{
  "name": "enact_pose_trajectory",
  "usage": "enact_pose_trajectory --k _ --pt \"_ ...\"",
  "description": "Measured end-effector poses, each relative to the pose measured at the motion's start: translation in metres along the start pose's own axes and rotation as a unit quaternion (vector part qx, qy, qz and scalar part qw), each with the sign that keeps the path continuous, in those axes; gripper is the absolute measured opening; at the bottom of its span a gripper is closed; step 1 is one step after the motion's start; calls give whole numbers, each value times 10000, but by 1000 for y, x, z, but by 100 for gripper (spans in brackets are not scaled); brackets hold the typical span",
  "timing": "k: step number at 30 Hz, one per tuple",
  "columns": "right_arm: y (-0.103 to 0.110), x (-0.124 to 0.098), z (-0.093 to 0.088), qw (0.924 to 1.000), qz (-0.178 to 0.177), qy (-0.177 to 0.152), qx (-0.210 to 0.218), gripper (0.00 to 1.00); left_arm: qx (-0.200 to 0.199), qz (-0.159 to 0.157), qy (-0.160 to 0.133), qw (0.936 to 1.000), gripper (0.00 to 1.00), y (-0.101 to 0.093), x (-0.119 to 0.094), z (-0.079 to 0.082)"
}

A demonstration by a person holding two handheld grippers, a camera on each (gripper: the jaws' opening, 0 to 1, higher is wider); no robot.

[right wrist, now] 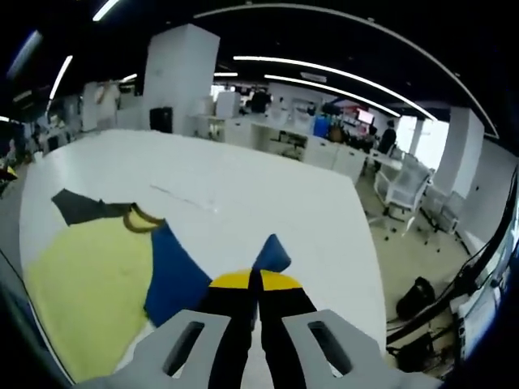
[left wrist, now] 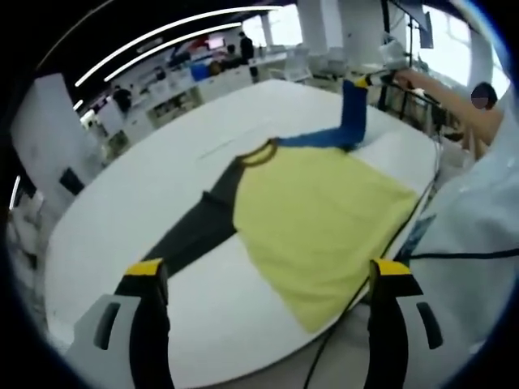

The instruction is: Fold the garment on the visible template until the final outline fits inside the template.

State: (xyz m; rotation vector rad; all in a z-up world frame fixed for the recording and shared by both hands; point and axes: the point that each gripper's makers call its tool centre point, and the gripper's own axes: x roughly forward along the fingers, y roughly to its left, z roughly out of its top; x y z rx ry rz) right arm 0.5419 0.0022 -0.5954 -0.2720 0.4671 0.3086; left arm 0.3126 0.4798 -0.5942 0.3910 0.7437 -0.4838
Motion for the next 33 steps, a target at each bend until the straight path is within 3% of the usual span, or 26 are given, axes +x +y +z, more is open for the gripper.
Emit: enact_pose_trajectory --k 5,14,23,33 --pt "5 8 12 9999 70 -85 -39 2 15 -139 48 9999 100 -7 -2 -2" --pt "29 22 27 9992 283 -128 -232 2 -27 -3 61 10000 100 -3 -7 -6" --pt "36 38 44 9984 430 -175 -308 2 -3 20 116 9999 100 -4 -7 -9" --pt "48 56 44 9979 541 -72 -340 2 -104 78 169 9998 100 -2 -10 -14"
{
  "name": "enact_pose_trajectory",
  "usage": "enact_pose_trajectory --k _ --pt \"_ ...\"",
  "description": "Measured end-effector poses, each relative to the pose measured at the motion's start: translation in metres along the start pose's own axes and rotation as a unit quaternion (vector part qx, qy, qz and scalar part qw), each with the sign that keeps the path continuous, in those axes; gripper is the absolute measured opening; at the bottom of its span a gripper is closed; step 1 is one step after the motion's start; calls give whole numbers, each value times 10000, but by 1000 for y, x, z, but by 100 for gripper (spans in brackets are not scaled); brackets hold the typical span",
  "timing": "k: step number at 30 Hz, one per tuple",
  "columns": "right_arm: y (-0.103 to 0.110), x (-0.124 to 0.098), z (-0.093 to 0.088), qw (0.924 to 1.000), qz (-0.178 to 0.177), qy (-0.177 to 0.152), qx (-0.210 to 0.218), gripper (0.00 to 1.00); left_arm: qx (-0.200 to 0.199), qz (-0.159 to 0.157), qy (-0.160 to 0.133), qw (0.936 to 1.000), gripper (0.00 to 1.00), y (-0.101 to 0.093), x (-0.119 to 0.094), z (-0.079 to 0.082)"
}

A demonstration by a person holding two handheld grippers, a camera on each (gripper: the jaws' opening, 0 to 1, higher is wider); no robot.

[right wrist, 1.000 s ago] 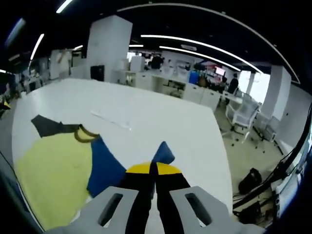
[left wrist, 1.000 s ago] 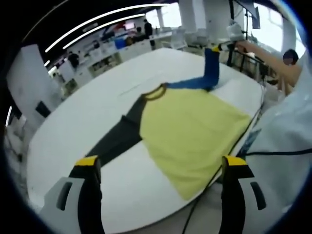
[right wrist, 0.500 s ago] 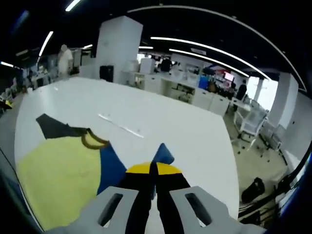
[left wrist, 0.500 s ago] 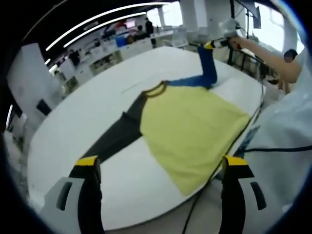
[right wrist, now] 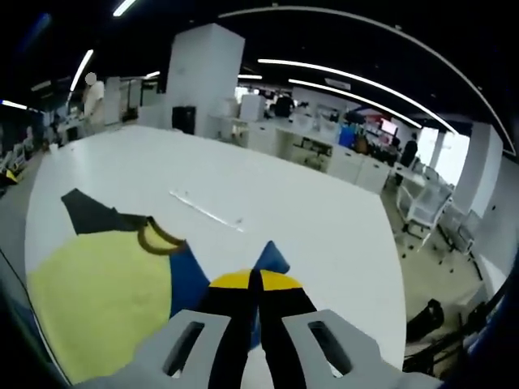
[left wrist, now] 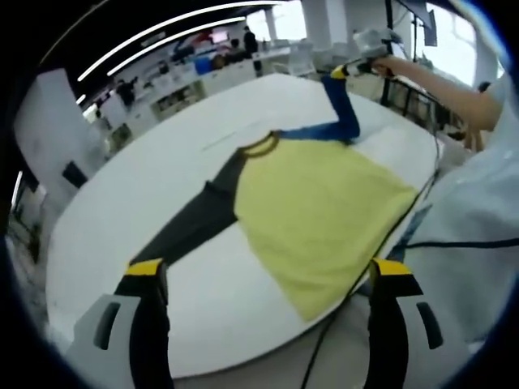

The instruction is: Fold the garment on the visible template until the final outline fits inside the template.

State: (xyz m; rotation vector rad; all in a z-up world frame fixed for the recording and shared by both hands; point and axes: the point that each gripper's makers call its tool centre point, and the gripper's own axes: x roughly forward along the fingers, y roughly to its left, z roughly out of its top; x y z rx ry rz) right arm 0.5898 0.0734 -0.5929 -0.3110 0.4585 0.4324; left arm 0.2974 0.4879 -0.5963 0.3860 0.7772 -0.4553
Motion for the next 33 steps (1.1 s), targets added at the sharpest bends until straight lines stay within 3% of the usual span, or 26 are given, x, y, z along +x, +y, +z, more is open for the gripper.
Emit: enact_pose_trajectory --k 13,33 --pt "19 24 20 9995 237 -19 -219 2 -135 60 21 9999 100 4 -1 -2" --pt "74 46 52 9952 751 -177 -594 2 -346 200 11 9992 100 9 -6 -13"
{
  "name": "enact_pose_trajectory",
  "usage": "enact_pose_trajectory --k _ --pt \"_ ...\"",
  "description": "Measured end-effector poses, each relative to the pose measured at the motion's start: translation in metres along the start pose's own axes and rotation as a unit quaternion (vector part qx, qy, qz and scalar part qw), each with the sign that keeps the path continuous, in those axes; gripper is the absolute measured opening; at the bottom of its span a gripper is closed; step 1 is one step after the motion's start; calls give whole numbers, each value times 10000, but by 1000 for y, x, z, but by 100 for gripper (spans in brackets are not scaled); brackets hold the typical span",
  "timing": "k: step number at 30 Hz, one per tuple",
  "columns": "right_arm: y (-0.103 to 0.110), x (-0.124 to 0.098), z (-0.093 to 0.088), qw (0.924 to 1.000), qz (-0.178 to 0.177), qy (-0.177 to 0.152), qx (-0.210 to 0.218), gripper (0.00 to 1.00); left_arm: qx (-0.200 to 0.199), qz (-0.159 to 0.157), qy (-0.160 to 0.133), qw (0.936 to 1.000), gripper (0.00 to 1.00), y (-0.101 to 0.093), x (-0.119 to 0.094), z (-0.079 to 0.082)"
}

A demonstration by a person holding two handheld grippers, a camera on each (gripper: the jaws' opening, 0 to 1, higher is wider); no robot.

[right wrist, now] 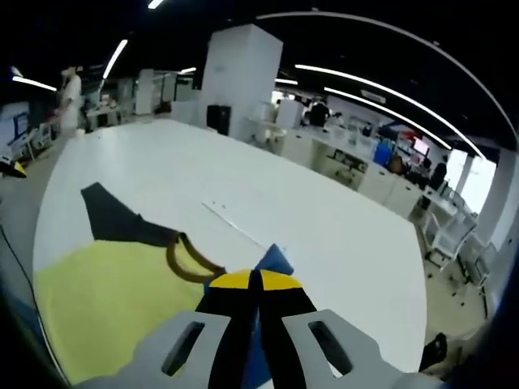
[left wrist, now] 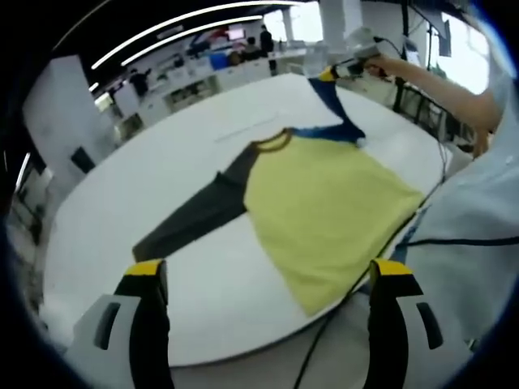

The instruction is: Fold the garment on the visible template until the final outline fits inside the template.

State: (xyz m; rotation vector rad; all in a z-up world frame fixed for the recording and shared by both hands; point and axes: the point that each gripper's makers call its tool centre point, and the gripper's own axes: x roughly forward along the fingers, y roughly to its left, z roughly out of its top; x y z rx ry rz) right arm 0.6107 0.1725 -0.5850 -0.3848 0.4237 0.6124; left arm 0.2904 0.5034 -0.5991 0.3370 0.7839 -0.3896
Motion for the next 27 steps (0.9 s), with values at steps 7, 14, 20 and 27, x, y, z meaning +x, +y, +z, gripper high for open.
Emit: enact_pose_trajectory --k 7,14,20,27 --pt "16 3 13 9999 98 -87 -46 2 -46 16 -54 10000 100 1 -1 -2" --pt "30 8 27 9995 197 -160 -162 2 -70 -41 -67 9999 100 -1 1 -2" --pt "46 16 36 9989 351 -189 -266 2 -100 -50 -71 9999 100 -2 -2 -6" --pt "60 27 45 9978 514 -210 -375 2 -156 -12 -40 9999 100 0 -2 -8"
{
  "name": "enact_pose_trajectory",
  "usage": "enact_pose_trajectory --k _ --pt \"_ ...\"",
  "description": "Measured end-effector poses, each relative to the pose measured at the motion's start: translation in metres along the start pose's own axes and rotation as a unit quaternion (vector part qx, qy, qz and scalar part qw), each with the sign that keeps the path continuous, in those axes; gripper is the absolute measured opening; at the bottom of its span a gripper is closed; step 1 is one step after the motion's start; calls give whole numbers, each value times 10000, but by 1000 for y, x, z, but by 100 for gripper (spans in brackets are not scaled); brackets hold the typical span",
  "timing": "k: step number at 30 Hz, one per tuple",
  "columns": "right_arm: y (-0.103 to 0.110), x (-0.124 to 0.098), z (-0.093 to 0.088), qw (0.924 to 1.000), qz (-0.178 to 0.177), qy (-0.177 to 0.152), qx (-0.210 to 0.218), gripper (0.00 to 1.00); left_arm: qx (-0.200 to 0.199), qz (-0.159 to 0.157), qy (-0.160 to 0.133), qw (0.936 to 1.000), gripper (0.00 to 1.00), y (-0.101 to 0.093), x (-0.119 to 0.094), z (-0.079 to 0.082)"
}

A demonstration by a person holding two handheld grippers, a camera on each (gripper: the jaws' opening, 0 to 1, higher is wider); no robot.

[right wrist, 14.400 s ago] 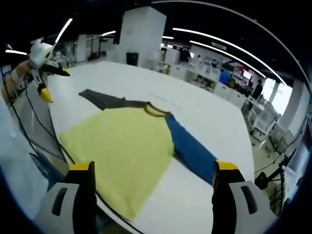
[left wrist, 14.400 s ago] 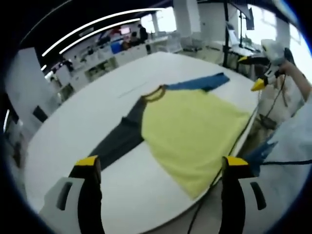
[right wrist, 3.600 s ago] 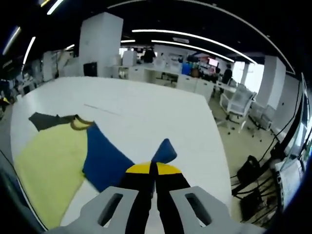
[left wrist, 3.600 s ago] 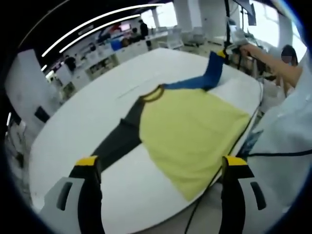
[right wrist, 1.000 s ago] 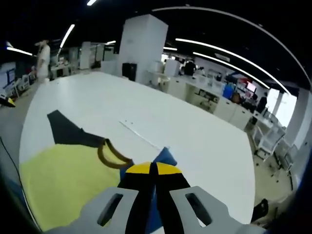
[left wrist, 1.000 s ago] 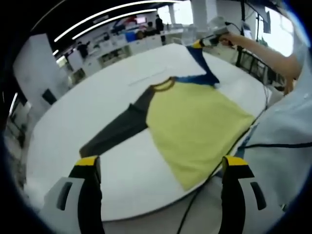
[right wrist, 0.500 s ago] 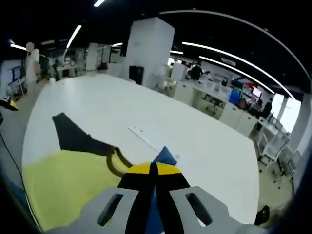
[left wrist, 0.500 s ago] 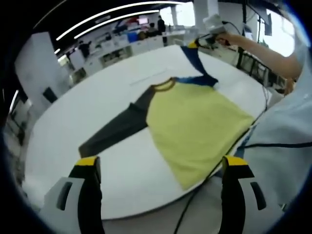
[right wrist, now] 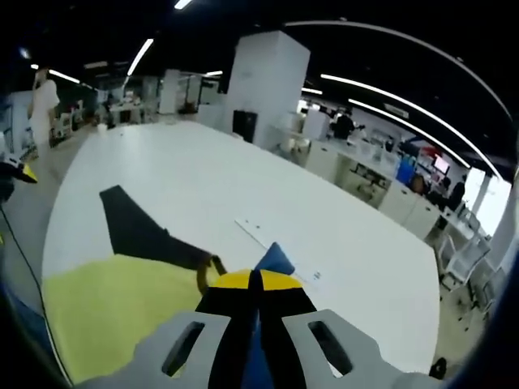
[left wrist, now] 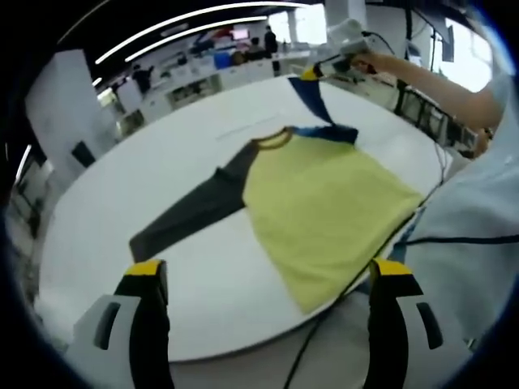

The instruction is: Fold the garment on the visible template until the final outline fits inside the template.

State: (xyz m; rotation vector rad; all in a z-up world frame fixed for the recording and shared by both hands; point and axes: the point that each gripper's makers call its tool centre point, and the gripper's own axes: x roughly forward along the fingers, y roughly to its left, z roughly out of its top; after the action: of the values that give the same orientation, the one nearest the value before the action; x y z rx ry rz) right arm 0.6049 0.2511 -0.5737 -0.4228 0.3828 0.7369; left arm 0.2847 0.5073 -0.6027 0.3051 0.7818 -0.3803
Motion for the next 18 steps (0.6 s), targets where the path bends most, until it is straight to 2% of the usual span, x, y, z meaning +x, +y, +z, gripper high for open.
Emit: enact_pose_trajectory --k 12,18 --pt "29 12 18 9993 284 -102 -213 2 19 -21 18 10000 100 0 -1 -3" --pt "43 19 19 9986 440 -77 -277 2 3 -18 41 10000 100 1 -1 -6"
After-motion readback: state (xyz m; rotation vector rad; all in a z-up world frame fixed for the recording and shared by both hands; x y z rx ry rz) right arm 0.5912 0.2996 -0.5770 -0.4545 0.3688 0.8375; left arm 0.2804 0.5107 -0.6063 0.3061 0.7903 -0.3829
